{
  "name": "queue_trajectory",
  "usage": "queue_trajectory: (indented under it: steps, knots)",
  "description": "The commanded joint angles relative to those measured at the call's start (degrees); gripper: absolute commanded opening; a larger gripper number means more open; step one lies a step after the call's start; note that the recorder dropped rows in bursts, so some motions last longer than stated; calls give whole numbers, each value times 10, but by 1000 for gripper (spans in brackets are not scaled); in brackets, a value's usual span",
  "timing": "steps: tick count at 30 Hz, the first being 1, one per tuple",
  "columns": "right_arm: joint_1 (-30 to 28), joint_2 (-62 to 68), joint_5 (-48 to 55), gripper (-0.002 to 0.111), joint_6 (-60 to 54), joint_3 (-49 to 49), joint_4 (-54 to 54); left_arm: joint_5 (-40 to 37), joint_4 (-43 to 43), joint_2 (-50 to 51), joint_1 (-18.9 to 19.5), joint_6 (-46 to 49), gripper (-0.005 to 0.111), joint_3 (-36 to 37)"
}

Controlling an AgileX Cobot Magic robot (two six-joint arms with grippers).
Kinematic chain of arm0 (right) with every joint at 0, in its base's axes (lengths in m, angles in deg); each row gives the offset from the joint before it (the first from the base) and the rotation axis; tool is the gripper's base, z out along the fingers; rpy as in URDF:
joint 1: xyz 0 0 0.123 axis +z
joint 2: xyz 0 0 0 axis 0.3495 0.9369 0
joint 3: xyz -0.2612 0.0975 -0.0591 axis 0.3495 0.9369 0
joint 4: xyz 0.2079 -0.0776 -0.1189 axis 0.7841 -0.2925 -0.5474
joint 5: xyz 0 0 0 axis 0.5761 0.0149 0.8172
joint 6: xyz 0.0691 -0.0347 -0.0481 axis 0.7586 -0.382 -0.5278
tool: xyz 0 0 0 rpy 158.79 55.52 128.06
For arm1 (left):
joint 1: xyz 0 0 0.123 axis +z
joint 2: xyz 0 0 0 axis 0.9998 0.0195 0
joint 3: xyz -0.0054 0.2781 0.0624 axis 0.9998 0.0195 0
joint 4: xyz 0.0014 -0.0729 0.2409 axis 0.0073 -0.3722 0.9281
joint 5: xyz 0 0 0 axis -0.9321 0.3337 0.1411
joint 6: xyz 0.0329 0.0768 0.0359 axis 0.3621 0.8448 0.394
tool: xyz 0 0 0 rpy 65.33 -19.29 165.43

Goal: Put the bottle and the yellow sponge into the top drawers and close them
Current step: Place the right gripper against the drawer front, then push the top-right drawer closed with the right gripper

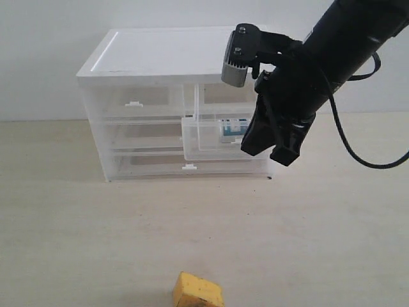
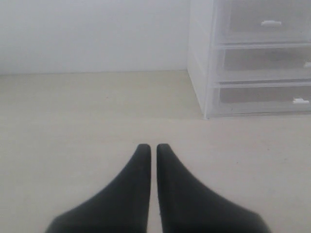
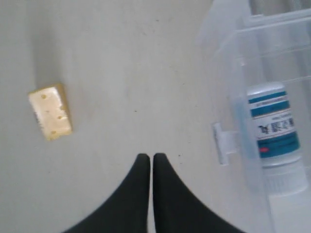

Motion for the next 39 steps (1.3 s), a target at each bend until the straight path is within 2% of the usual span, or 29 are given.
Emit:
queue_trajectory:
  steps: [1, 25, 31, 36, 39]
  knots:
    - [0, 8, -55, 0, -2, 0, -11, 3, -6, -1, 1, -5, 4, 2]
    - [0, 23, -262, 0, -4, 0, -56, 3, -6, -1, 1, -5, 4, 2]
    - [0, 21, -228, 0, 3, -1, -46, 3, -6, -1, 1, -5, 4, 2]
    - [0, 15, -86, 0, -71, -10, -4, 3, -6, -1, 1, -5, 4, 2]
    - [0, 21, -110, 0, -74, -10, -16, 3, -6, -1, 1, -5, 4, 2]
